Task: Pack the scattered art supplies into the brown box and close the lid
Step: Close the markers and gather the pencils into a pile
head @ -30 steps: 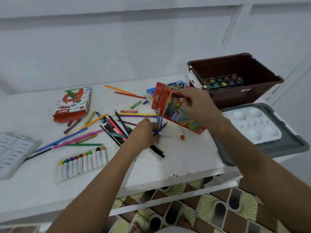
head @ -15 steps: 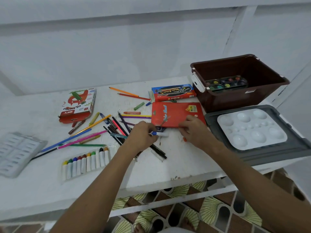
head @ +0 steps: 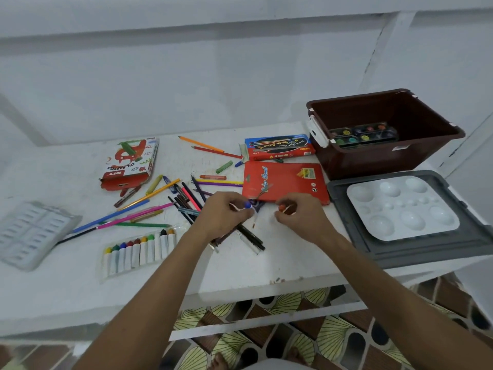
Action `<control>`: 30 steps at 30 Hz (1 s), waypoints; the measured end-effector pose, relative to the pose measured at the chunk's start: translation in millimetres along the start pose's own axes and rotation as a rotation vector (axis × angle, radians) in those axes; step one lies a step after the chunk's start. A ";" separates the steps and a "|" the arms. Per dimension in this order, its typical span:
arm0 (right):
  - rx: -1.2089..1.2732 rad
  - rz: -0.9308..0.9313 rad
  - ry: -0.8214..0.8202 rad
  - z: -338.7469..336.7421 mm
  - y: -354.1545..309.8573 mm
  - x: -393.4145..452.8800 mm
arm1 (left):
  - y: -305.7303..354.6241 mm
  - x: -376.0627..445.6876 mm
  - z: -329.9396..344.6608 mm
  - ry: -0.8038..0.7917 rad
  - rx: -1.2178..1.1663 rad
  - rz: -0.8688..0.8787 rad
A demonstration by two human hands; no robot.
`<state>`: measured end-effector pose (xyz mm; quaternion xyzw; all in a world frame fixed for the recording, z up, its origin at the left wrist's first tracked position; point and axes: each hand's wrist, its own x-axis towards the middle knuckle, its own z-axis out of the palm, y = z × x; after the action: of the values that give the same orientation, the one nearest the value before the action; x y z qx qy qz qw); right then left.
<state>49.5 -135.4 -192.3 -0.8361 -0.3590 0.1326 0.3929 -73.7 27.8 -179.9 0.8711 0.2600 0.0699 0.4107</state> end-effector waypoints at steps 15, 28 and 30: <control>0.329 -0.150 -0.329 101.5 -112.9 26.0 | -57.0 -80.6 -100.1 0.349 -0.195 -0.322; 0.128 -0.084 -0.320 138.3 -106.7 22.4 | -68.2 -66.7 -81.3 0.214 0.165 -0.395; 0.119 -0.077 -0.339 139.5 -106.1 20.8 | -68.8 -65.0 -81.8 0.173 0.200 -0.380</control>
<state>-58.7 3.6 -202.7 -0.7629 -0.4432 0.2774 0.3802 -183.9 86.5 -172.3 0.8338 0.4590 0.0395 0.3043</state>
